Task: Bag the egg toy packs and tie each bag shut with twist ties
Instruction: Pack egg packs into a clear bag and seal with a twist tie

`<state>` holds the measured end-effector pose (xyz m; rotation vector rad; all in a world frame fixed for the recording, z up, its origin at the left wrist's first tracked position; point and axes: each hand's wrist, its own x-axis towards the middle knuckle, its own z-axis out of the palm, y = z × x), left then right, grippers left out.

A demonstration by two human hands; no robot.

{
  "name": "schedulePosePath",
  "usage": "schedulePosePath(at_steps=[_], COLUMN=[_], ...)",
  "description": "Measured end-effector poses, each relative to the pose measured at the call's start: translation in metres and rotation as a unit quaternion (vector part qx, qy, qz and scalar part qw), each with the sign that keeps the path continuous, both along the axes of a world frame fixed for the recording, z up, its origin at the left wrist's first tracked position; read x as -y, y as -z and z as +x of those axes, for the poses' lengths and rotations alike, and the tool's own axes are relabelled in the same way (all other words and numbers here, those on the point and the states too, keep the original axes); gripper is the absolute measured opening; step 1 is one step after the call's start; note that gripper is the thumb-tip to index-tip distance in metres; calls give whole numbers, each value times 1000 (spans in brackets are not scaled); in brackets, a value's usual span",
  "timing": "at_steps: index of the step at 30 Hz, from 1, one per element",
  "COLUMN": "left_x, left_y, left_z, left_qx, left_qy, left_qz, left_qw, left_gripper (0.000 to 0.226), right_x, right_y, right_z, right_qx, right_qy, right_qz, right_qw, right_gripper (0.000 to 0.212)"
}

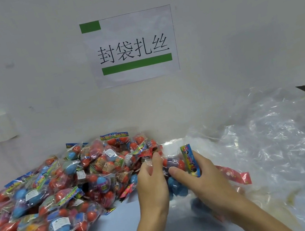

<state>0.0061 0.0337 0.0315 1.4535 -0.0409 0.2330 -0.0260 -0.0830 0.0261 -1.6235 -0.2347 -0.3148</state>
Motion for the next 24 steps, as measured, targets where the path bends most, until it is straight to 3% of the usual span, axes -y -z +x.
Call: schedulePosePath(at_steps=[2,5,7,12,20,22,24], left_x=[0,-1,0,4,3,5,3], left_y=[3,5,5,4,3,3,1], left_z=[-1,-1,-1,-4,-7,-7,-7], left_qx=[48,102,134,170,95,58,45], left_qy=[-47,-77,-76,-55,68,116,105], left_qz=[40,93,110,103,34,-8,22], left_qw=[997,987,982,979,993,992,993], left_gripper=[36,30,24,33,46,65,66], right_x=[-4,-7,-8,-7,3,10,18], right_y=[0,-3,-3,-3,-5,-7,-11], right_z=[0,-1,0,2,1,2,3], right_qx=[-8,-47,-60,-13,47,38,18], right_qy=[-8,-52,-43,20,71,93,130], right_qz=[-5,38,39,34,-4,-7,10], right_qw=[1000,997,997,999,996,995,991], right_gripper=[21,55,67,54,30,39,53])
